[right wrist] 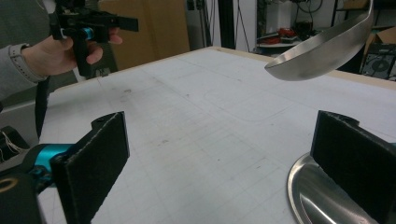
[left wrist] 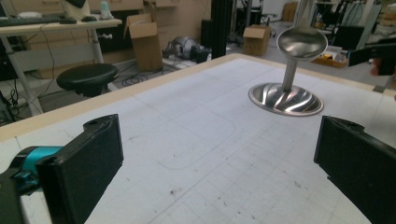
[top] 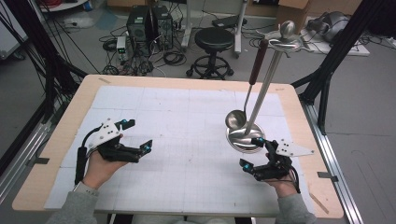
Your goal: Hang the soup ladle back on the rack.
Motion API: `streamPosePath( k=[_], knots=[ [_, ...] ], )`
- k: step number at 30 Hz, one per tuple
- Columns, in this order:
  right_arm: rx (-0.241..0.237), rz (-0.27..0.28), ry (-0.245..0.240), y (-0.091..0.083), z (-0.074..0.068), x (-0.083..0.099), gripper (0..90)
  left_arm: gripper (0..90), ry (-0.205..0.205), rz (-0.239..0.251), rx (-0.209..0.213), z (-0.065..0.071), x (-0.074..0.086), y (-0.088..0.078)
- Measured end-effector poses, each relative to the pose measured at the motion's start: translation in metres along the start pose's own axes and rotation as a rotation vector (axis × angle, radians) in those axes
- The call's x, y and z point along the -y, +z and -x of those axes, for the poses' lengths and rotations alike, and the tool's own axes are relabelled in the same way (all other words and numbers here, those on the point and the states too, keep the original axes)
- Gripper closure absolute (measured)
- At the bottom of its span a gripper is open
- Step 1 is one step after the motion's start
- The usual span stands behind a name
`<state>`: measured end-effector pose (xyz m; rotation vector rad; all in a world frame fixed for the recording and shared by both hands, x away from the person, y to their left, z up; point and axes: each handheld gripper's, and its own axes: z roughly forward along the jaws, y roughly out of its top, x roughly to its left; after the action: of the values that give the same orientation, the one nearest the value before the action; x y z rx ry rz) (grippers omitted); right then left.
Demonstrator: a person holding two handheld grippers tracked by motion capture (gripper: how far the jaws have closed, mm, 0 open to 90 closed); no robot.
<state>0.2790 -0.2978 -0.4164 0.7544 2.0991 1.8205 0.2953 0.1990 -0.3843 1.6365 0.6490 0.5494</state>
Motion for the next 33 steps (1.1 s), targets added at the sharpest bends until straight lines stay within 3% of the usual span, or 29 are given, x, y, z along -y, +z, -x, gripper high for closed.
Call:
streamPosePath(
  k=[11,16,23,27,30,33],
  knots=[
    [0.011,0.009,-0.003,-0.001,0.000,0.000,3.5,1.8,-0.041,0.016,-0.051,-0.006,0.014,-0.015],
    [0.023,0.016,-0.003,-0.003,0.000,-0.001,3.5,1.8,-0.083,-0.025,-0.086,-0.010,0.023,-0.026],
    [0.035,0.016,-0.005,-0.004,0.000,-0.001,3.5,1.8,-0.111,-0.015,-0.109,-0.014,0.030,-0.040],
    [0.045,0.016,-0.011,-0.004,0.000,-0.001,3.5,1.8,-0.143,-0.034,-0.110,-0.016,0.037,-0.047],
    [0.047,0.018,-0.011,-0.004,0.000,-0.001,3.5,1.8,-0.128,-0.043,-0.118,-0.014,0.040,-0.051],
    [0.048,0.019,-0.010,-0.004,0.000,-0.001,3.5,1.8,-0.126,-0.018,-0.120,-0.013,0.039,-0.052]
  ],
)
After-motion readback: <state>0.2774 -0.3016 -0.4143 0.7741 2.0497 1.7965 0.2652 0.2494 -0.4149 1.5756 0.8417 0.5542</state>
